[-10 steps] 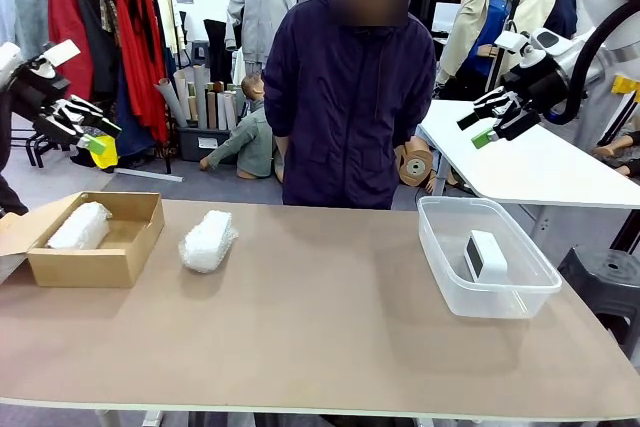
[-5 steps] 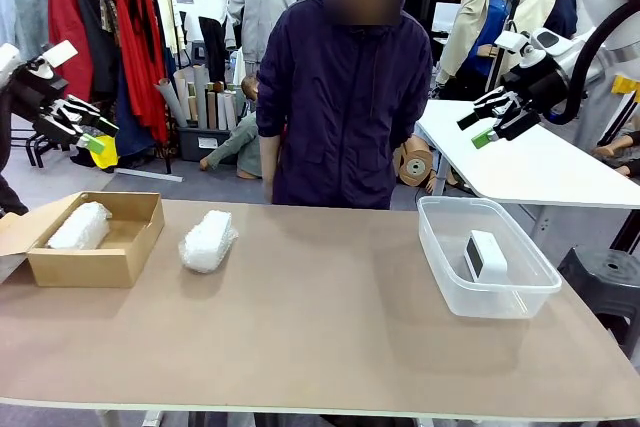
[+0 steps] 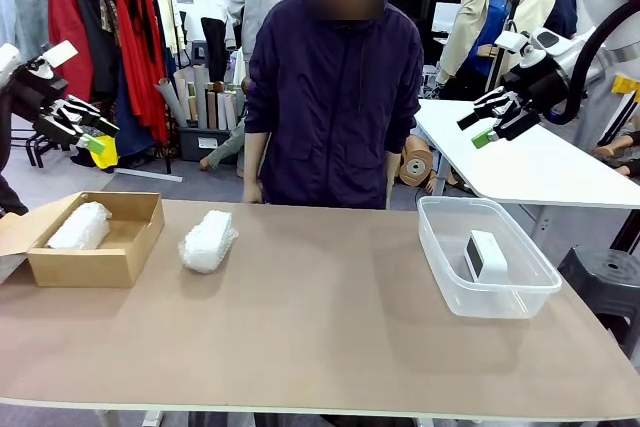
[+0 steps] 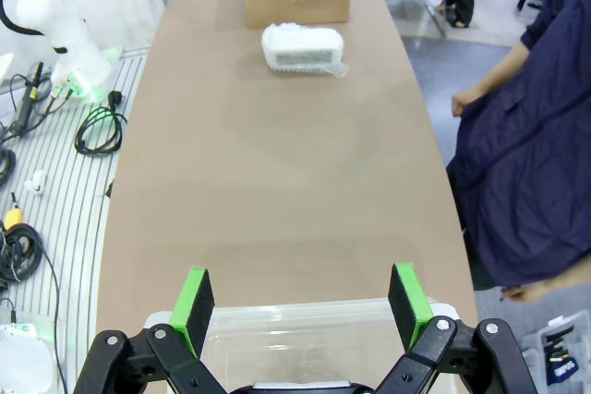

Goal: Separate and place wrapped and unwrapped clocks.
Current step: Pick up the Digital clock indicated by the person.

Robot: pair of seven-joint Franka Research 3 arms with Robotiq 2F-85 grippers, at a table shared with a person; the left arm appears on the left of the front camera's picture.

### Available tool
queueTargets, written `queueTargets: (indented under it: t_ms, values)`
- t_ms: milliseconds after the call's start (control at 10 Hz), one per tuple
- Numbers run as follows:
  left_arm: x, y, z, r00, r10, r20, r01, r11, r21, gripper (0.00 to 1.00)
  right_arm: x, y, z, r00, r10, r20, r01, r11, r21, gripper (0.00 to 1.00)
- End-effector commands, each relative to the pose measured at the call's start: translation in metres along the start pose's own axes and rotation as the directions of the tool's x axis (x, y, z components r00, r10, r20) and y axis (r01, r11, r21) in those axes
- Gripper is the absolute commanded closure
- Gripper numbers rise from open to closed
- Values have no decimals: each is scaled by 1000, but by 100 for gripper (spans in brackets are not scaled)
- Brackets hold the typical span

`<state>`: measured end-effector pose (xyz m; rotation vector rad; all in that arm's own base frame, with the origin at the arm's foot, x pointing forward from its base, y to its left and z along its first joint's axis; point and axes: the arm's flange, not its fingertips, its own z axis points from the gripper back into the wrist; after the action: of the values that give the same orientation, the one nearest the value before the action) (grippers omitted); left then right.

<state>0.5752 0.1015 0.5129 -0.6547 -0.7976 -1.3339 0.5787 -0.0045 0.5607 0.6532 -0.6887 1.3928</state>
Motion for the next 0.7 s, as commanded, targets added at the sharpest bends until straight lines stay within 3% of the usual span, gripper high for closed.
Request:
queueTargets:
  t_ms: [0,600]
  values:
    - [0,-2,0,1000,2,2,-2,1000,-7,0,2,3,0,1000,9,-17,-9,1000,5,0]
    - [0,-2,0,1000,2,2,-2,1000,-7,0,2,3,0,1000,9,-17,-9,1000,5,0]
